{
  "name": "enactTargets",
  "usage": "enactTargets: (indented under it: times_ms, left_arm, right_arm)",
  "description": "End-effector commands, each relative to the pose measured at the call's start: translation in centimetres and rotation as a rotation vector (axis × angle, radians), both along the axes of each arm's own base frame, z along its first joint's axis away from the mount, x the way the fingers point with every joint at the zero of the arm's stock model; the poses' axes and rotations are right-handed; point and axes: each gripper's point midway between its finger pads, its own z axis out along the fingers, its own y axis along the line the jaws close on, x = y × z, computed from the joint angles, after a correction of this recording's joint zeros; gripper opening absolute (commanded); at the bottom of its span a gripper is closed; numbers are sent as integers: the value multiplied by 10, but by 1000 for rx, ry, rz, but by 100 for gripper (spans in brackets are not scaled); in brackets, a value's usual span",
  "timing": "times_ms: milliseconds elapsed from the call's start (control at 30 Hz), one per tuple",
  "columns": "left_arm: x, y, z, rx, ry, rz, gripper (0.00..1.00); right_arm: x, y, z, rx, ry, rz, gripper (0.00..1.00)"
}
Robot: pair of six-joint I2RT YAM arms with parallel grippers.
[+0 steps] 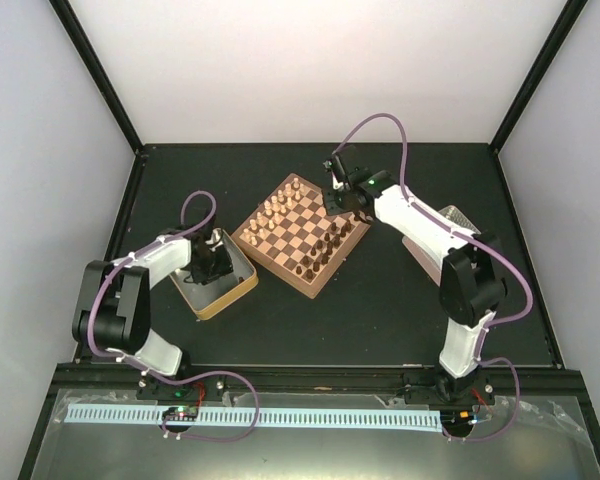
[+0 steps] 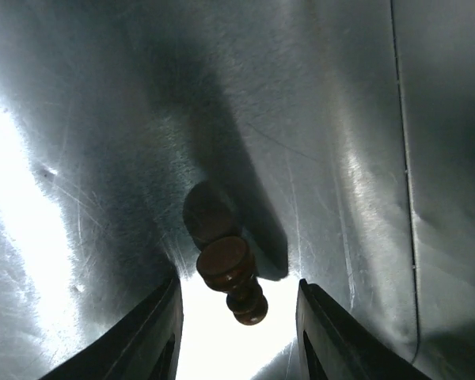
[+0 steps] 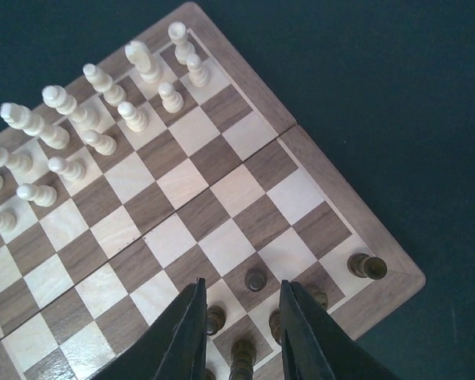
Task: Set up the chess pieces on the board
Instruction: Pick up the chess piece from the storage box.
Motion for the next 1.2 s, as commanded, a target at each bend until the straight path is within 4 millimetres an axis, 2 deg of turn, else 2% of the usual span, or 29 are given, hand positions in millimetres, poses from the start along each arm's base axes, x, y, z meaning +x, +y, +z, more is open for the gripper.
enactTargets:
  times_ms: [0,267,500,900,1167]
  left_arm:
    - [18,8,2,39,-29,39,40]
    - [25,19,-3,101,-28,69,33]
    - [19,17,-8,91,5,66,24]
    - [7,11,-7,44,24,81,27]
    - [7,8,-11,30,33,80,22]
  right_arm:
    - [5,3,24,48,-75,-13,26]
    - [3,4,23,49,-73,-1,25]
    - [1,2,26,49,-84,-1,25]
    - [-1,3,27,69,-83,2,25]
    - [-1,6,28,79,-85,7,25]
